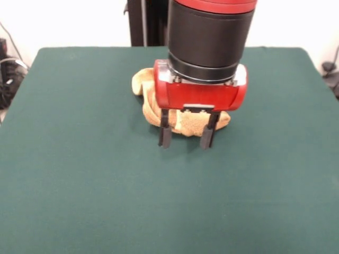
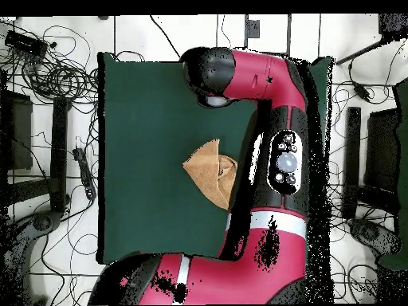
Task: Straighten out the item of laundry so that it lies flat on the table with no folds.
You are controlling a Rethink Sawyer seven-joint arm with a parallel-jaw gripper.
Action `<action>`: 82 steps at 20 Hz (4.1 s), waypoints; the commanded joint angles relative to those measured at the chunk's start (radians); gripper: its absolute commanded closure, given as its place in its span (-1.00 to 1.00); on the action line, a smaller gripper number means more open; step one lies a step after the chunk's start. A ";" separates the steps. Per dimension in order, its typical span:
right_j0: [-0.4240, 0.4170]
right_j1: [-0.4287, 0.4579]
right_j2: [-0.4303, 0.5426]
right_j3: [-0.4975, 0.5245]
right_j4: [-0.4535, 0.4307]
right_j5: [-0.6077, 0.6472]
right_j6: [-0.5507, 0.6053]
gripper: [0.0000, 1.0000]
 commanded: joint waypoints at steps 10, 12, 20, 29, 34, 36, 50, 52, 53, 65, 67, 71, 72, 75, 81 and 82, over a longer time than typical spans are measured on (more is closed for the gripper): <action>0.011 -0.046 0.030 0.157 0.045 0.051 0.187 -1.00; 0.004 -0.045 0.033 0.152 0.045 0.055 0.174 -1.00; -0.033 -0.045 0.051 0.147 0.037 0.048 0.114 -1.00; -0.033 -0.039 0.056 0.125 0.033 0.063 0.125 -1.00; -0.030 -0.035 0.054 0.120 0.028 0.070 0.129 -1.00; -0.029 -0.034 0.054 0.115 0.026 0.076 0.128 -1.00; -0.053 0.021 0.062 0.184 0.000 -0.060 0.119 -1.00; -0.057 0.025 0.068 0.186 -0.002 -0.070 0.107 -1.00; -0.059 0.026 0.070 0.190 -0.003 -0.077 0.105 -1.00; -0.080 0.050 0.096 0.207 -0.007 -0.132 0.062 -1.00; -0.082 0.057 0.100 0.206 -0.007 -0.130 0.052 -1.00; -0.085 0.068 0.103 0.206 -0.004 -0.138 0.049 -1.00; -0.085 0.071 0.101 0.204 -0.004 -0.137 0.050 -1.00; -0.088 0.077 0.105 0.207 -0.007 -0.154 0.040 -1.00; -0.083 0.079 0.099 0.197 -0.005 -0.141 0.043 -1.00; -0.083 0.079 0.099 0.194 -0.005 -0.137 0.042 -1.00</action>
